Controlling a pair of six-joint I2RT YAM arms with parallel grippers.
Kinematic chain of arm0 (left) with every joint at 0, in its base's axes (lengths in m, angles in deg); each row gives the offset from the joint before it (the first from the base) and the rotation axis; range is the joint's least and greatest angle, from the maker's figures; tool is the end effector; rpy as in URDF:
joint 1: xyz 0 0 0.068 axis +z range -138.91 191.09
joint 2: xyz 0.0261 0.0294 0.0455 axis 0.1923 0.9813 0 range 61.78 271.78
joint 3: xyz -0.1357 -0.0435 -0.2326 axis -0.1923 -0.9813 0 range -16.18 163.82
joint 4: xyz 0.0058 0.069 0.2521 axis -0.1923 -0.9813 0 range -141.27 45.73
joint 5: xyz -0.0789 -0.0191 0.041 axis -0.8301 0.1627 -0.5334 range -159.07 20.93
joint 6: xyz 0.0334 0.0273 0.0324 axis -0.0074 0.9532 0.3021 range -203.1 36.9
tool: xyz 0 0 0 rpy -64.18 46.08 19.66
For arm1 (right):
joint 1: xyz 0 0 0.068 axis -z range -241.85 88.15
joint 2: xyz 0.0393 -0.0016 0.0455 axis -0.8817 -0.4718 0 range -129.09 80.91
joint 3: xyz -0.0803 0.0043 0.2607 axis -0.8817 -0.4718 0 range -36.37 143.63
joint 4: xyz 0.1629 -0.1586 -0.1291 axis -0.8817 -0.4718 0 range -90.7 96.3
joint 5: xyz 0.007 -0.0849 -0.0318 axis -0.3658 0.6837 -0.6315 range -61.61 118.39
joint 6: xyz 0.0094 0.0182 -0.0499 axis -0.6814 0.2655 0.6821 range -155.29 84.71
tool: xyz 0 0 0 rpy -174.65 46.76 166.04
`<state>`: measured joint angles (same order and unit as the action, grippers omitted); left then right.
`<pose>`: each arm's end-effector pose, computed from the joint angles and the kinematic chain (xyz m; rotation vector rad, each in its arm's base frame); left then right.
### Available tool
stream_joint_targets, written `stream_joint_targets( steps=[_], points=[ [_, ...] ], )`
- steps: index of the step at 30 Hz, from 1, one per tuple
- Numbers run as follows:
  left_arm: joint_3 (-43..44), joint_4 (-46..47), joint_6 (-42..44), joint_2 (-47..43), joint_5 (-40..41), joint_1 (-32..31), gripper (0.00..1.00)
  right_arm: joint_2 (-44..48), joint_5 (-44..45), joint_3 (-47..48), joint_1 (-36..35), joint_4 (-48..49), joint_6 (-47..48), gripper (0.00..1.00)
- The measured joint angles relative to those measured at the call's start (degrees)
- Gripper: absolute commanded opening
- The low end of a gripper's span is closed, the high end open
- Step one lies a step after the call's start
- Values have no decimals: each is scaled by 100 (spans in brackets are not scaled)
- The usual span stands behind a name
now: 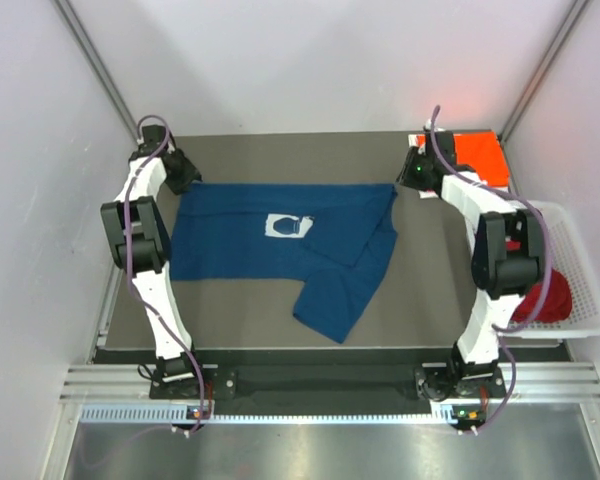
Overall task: Fold and stack the t-shirts
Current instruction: Fold the tshirt
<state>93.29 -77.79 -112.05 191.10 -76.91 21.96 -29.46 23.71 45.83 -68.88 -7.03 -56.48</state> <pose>0.4950 0.0901 0.2033 -0.8027 2.3838 -0.3009 0.4346 0.0565 0.2256 0.2431 2.3041 0.3463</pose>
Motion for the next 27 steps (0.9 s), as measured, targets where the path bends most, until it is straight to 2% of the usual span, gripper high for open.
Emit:
stream_joint_targets(
  steps=[6, 10, 17, 27],
  points=[
    [-603, 155, 2, -669, -166, 4, 52, 997, -236, -769, -358, 232, -306, 23],
    [-892, 245, -2, -680, -313, 9, 52, 1056, -632, -1506, -907, 575, -675, 17],
    [-1145, 190, -4, -494, -175, 9, 52, 1045, -1093, -2533, -1803, 994, -1134, 13],
    [-1086, 114, -2, -341, 328, 31, 53, 1279, -638, -3346, -1869, 1255, -1038, 10]
  ],
)
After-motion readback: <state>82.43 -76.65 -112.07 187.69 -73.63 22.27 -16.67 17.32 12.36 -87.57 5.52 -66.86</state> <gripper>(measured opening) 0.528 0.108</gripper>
